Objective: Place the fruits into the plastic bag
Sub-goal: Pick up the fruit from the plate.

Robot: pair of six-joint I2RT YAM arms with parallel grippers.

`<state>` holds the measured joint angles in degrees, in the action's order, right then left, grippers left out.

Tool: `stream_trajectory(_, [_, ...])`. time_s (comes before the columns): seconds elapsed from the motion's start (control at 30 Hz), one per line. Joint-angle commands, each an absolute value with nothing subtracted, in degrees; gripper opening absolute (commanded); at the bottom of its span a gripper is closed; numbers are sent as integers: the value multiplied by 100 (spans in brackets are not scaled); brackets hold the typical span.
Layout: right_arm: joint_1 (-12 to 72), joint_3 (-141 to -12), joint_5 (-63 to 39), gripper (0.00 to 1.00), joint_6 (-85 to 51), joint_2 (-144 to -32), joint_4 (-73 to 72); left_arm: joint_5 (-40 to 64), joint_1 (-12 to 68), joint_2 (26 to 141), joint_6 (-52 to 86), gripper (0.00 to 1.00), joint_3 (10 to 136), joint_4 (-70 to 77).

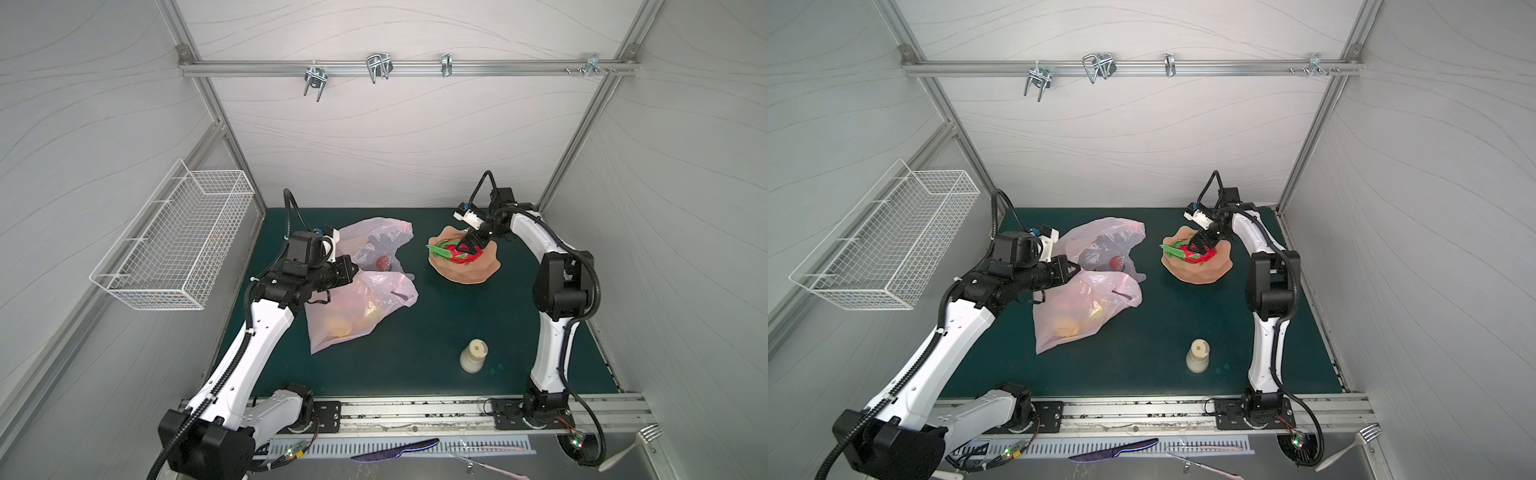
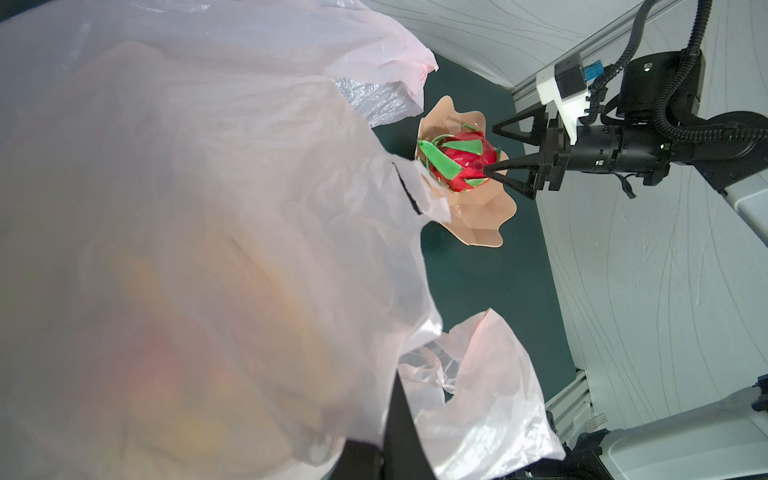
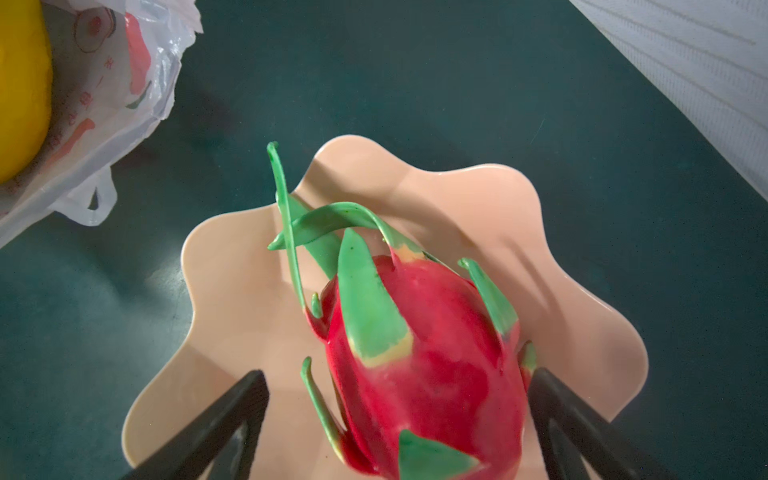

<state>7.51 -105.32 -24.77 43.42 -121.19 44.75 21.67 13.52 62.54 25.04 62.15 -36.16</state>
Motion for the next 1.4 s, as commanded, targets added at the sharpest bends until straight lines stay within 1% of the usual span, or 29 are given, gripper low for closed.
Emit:
stream_trajectory(0.0, [672, -10360, -2749, 99, 4315, -12155, 4369, 2171, 1371, 6317, 2391, 0, 6499, -3536])
stream_trajectory(0.27, [641, -10112, -2796, 99, 4300, -12164, 4385, 2197, 1381, 6397, 2426, 0, 6535, -3421])
stream_trajectory(0.6, [893, -9537, -2824, 99, 4278, -11862, 4332, 2180, 1383, 6299, 2426, 0, 6461, -3457])
stream_trajectory(0.7, [986, -9416, -2648, 99, 4220, -11823, 4252, 2178, 1380, 6278, 2408, 0, 6445, -3457])
stream_trajectory(1.07, [1229, -9582, -2261, 99, 4203, -12075, 4168, 2198, 1388, 6221, 2435, 0, 6412, -3494])
stream_trajectory(1.37, [1537, -9069, -1206, 99, 4166, -12017, 3368, 2171, 1390, 6173, 2426, 0, 6414, -3529])
